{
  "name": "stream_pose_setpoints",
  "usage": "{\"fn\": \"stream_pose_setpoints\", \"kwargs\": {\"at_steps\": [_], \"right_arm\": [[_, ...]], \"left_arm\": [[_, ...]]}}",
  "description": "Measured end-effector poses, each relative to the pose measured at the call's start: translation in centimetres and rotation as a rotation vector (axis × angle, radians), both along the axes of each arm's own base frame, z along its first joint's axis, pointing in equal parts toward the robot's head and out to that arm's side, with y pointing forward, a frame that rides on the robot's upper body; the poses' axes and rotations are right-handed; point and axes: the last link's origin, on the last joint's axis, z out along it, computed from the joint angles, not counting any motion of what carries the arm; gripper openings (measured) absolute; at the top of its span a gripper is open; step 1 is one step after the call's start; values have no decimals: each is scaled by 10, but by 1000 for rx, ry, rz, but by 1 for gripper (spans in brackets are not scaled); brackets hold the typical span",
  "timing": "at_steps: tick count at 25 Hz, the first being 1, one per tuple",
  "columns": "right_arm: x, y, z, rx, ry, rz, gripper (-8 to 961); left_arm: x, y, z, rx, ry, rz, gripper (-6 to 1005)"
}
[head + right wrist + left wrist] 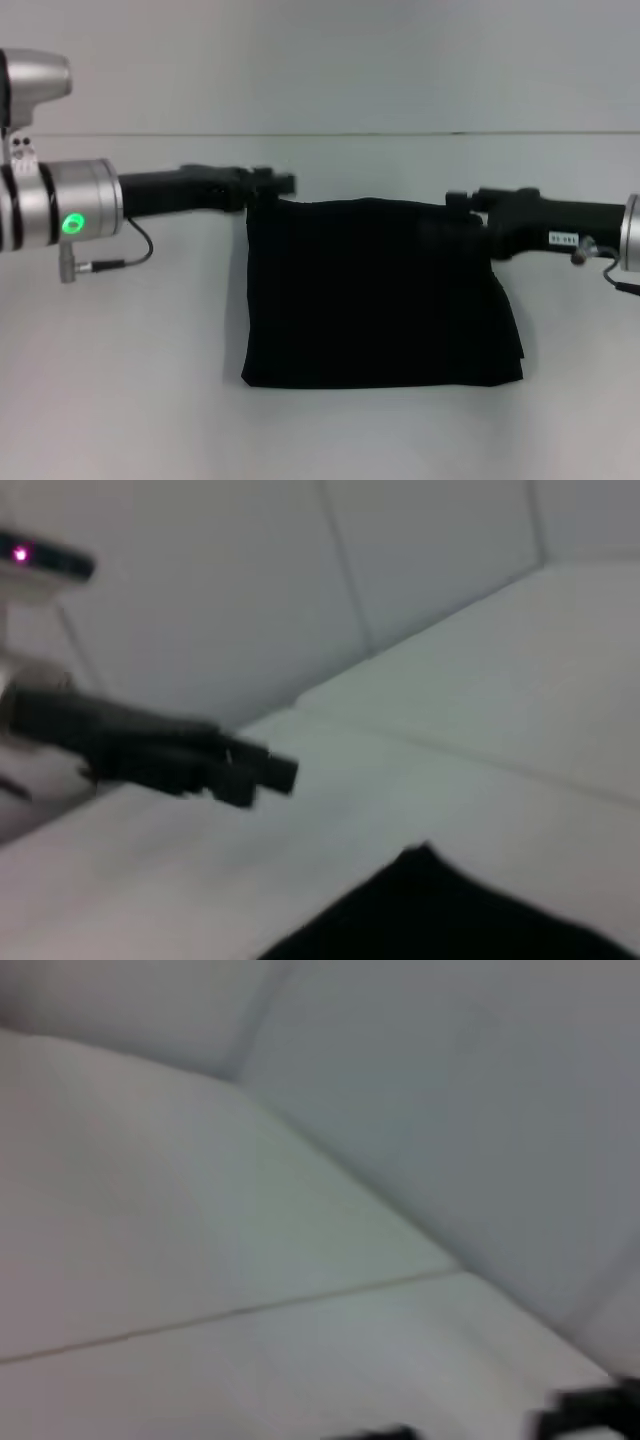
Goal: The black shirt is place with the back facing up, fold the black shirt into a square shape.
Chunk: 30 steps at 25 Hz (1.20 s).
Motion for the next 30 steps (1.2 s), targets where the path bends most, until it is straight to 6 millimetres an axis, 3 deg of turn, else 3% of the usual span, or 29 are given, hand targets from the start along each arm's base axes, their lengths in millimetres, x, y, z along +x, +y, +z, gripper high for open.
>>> {"fn": "stream_pose_setpoints", "kwargs": {"at_steps": [4,11,20,30], "right_arm": [[-6,0,3,-56,-88,21,727],[-16,1,8,-119,-127,21,904],[-12,0,8,-140,-162,2,898],[-9,-1,9,-145,-184,6,899]], "left_arm": [[9,-17,-7,-78,50,-177,421],[19,-26,-33,-189,231,-311,655],[19,-28,-35,-196,250,-321,937],[17,-24,-35,-172,263,-305,936]]}}
